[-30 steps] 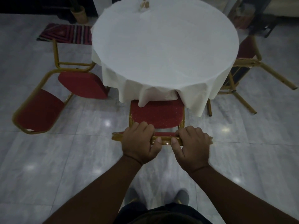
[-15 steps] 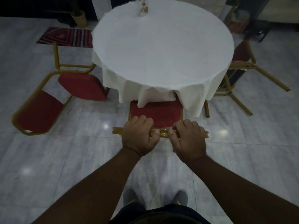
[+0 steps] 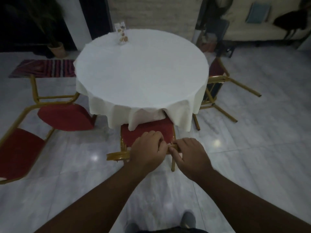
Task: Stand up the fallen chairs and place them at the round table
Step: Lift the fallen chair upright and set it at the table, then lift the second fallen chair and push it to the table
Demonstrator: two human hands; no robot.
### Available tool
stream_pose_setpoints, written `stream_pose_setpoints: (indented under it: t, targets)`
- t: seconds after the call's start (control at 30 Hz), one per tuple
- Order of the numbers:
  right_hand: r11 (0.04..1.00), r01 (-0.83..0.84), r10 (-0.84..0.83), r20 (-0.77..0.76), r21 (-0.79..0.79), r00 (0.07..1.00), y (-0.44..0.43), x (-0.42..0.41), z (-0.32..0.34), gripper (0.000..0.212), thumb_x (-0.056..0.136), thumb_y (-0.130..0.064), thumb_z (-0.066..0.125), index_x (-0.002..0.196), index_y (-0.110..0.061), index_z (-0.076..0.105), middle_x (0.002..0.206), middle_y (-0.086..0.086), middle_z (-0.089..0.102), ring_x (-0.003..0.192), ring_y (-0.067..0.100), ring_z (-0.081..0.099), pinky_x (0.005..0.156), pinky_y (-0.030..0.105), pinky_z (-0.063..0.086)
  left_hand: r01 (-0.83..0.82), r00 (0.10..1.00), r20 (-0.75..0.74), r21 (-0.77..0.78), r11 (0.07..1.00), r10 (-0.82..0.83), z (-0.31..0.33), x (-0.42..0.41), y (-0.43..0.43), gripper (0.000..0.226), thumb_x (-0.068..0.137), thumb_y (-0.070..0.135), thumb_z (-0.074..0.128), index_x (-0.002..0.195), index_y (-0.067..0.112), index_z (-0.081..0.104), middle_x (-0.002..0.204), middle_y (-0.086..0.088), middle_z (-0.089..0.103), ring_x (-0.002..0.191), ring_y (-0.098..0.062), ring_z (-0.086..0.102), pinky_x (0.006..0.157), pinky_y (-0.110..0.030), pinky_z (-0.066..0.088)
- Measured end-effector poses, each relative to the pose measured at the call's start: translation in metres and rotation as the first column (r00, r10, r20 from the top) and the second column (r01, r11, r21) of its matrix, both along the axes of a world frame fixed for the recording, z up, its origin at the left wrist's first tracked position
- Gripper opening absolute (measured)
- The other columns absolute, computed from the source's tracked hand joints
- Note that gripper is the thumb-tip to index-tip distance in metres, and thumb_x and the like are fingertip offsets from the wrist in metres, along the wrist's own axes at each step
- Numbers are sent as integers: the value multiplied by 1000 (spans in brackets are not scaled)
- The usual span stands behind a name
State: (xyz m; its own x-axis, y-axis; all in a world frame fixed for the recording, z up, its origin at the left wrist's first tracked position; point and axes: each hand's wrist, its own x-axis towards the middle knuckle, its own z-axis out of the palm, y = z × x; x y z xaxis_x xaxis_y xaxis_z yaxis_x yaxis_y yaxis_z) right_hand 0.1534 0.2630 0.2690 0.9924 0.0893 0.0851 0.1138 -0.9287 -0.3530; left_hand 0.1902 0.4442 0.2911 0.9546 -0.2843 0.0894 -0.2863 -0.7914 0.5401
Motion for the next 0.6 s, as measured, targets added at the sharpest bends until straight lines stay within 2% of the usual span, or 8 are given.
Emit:
stream_pose_setpoints:
  t: [0.07,0.17,0.27,0.33,0.53,0.6]
  targets:
    - [995,70,-71,-4,-64,997,-13,-1,3,38,95,-54,40,106,-26,64,95,-10,64,94,15,57,89,38,46,74,997,-37,-2,997,-74,8,5,-17,23,94,38,42,100,26,61,93,10,61,86,-14,54,78,-42,50]
    - [971,185,-193,-41,-152,980,-40,-1,13,51,93,-54,38,121,-21,65,115,-2,69,111,22,61,98,45,45,206,977,-55,16,978,-205,13,18,-46,34,98,37,46,122,20,63,116,4,66,108,-18,58,92,-38,48]
    - [941,276,-306,-141,-197,941,-78,-4,25,61,95,-55,31,137,-19,56,141,1,58,134,22,49,112,45,35,293,954,-81,48,955,-288,16,29,-85,41,99,41,45,127,15,61,127,-2,65,119,-20,56,101,-36,44]
    - [915,349,-386,-191,-202,902,-109,-9,32,60,99,-54,31,146,-19,48,153,1,47,143,20,38,117,43,27,348,935,-95,68,935,-341,22,33,-118,45,102,41,45,137,15,57,138,-3,61,129,-20,52,110,-35,39]
    - [826,481,-549,-226,-292,805,-227,-40,41,58,101,-52,29,149,-21,40,161,-1,35,148,18,29,119,45,24,419,900,-151,38,907,-409,31,27,-238,47,102,42,39,137,16,57,137,-5,61,128,-24,55,107,-38,43]
    - [798,520,-592,-238,-304,770,-271,-50,46,59,102,-53,27,150,-20,38,163,0,30,151,18,24,120,46,22,452,884,-157,51,891,-440,31,23,-285,48,103,42,39,140,14,54,140,-7,59,131,-24,53,111,-38,41]
